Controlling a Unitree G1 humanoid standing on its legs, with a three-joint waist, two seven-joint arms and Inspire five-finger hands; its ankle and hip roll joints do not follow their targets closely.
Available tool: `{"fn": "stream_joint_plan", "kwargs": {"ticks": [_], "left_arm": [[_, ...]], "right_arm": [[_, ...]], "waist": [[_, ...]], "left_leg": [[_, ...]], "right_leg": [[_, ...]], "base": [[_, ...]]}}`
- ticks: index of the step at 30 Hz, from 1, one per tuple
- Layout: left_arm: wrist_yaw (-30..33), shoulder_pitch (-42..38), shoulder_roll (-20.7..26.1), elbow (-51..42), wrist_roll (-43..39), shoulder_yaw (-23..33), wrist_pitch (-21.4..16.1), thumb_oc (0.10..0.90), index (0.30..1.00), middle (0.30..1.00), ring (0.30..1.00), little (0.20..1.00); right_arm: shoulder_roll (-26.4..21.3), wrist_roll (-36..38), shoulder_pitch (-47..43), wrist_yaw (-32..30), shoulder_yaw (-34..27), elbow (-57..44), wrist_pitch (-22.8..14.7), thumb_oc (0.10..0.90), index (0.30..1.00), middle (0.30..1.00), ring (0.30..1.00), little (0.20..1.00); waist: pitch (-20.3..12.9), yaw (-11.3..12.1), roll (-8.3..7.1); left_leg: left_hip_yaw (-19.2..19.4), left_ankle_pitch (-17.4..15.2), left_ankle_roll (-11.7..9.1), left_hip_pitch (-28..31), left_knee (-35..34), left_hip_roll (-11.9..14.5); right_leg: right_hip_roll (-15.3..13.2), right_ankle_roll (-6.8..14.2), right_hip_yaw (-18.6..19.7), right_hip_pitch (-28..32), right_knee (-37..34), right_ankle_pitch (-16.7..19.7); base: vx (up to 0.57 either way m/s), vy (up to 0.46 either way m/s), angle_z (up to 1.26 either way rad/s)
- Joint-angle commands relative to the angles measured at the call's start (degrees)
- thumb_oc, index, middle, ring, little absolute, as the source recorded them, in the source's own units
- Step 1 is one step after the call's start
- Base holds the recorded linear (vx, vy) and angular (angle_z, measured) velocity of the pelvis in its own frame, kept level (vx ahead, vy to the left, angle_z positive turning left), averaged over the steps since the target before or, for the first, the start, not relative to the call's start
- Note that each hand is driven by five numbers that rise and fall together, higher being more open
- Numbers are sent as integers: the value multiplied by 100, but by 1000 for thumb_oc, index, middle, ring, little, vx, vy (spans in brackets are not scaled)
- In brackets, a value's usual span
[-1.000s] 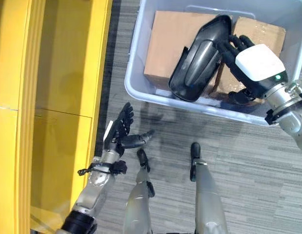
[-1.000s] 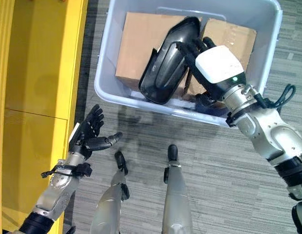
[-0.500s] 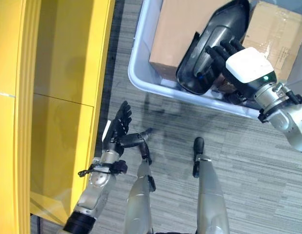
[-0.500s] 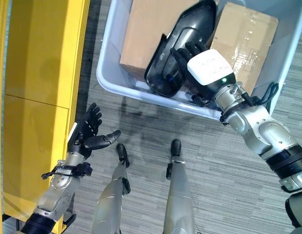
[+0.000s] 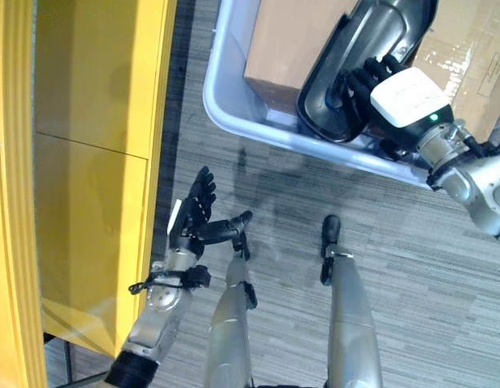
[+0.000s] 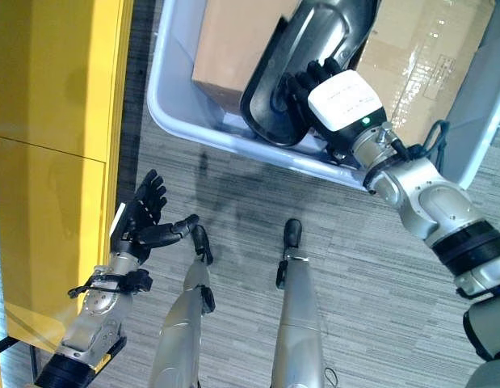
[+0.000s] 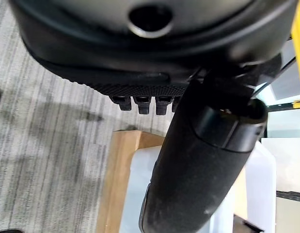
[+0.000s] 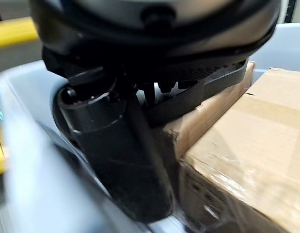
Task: Move parts from the plastic box to the shelf.
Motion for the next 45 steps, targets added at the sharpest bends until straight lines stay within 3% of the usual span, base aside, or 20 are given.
{"fn": "stream_joint_plan", "kwargs": {"ticks": [1, 2, 3, 4, 6, 10, 14, 20, 25, 35, 38, 45], "left_arm": [[136, 172, 175, -746, -190, 376, -694, 900, 1000, 1000, 1000, 1000], [137, 179, 169, -755, -229, 377, -716, 900, 1000, 1000, 1000, 1000], [137, 164, 155, -756, -228, 392, -716, 900, 1000, 1000, 1000, 1000], [146, 157, 149, -754, -234, 384, -725, 900, 1000, 1000, 1000, 1000], [138, 175, 133, -762, -238, 380, -730, 900, 1000, 1000, 1000, 1000], [116, 138, 103, -739, -218, 332, -727, 900, 1000, 1000, 1000, 1000], [122, 69, 78, -714, -183, 320, -740, 900, 1000, 1000, 1000, 1000], [203, -98, 16, -657, -203, 233, -728, 900, 1000, 1000, 1000, 1000], [222, -142, 4, -620, -208, 228, -686, 900, 1000, 1000, 1000, 1000], [167, -191, 37, -592, -232, 246, -620, 900, 1000, 1000, 1000, 1000], [100, -211, 32, -557, -235, 228, -571, 900, 1000, 1000, 1000, 1000], [-151, -127, 145, -657, -170, 216, -482, 900, 1000, 1000, 1000, 1000]], "right_arm": [[-251, -348, -1184, 39, 918, 789, 116, 900, 1000, 1000, 1000, 1000], [-212, -512, -1500, 129, 1373, 1069, 122, 900, 1000, 1000, 1000, 1000], [-206, -507, -1553, 125, 1410, 1085, 119, 851, 931, 931, 931, 931], [-185, -562, -1654, 144, 1586, 1253, 129, 565, 531, 531, 531, 531], [-133, -726, -1786, 263, 1933, 1587, 98, 400, 300, 300, 300, 300], [63, -897, -1712, 461, 2262, 2191, 80, 400, 300, 300, 300, 300], [99, -862, -1496, 400, 2058, 2179, 129, 400, 300, 300, 300, 300], [204, -463, -891, 89, 1098, 1570, 215, 400, 300, 300, 300, 300], [217, -411, -625, 35, 757, 1146, 219, 400, 300, 300, 300, 300], [126, -105, -222, -170, 7, 451, 168, 400, 300, 300, 300, 300], [4, 94, -16, -223, -445, -65, 104, 400, 300, 300, 300, 300], [-189, 211, 417, -209, -1041, -788, -57, 400, 300, 300, 300, 300]], "waist": [[18, 189, -75], [18, 207, -53], [18, 200, -50], [18, 207, -33], [18, 217, -6], [18, 241, 36], [18, 237, 50], [18, 185, -21], [18, 162, -78], [18, 103, -247], [17, 57, -351], [-565, 15, -522]], "left_leg": [[11, -345, -453, 636, -161, 210], [5, -353, -448, 570, -162, 205], [9, -328, -445, 532, -162, 207], [0, -329, -443, 492, -162, 202], [-23, -361, -444, 454, -162, 178], [-68, -360, -436, 361, -162, 139], [-88, -377, -414, 358, -162, 96], [-100, -437, -376, 565, -162, 58], [-92, -445, -377, 701, -162, 54], [-136, -547, -368, 1311, -162, 30], [-177, -620, -351, 1758, -162, -12], [-247, -818, -277, 2397, -162, -39]], "right_leg": [[31, 284, -298, 676, -1775, 844], [15, 288, -296, 578, -1730, 834], [20, 278, -292, 543, -1747, 874], [14, 280, -284, 490, -1730, 876], [-19, 291, -317, 443, -1681, 819], [-54, 295, -344, 351, -1656, 818], [-76, 303, -354, 327, -1624, 814], [-83, 306, -362, 548, -1671, 831], [-76, 302, -377, 722, -1739, 882], [-119, 340, -453, 1505, -1917, 911], [-139, 371, -497, 2108, -2051, 925], [-168, 429, -533, 3026, -2386, 930]], "base": [[40, 16, 8], [23, 12, 7], [9, 7, 4], [0, 0, 0], [18, 6, 1], [5, 4, 1], [11, 24, 12], [-2, 30, 3], [-6, 22, -1], [-20, 30, 5], [-23, 74, -4], [43, 44, 5]]}}
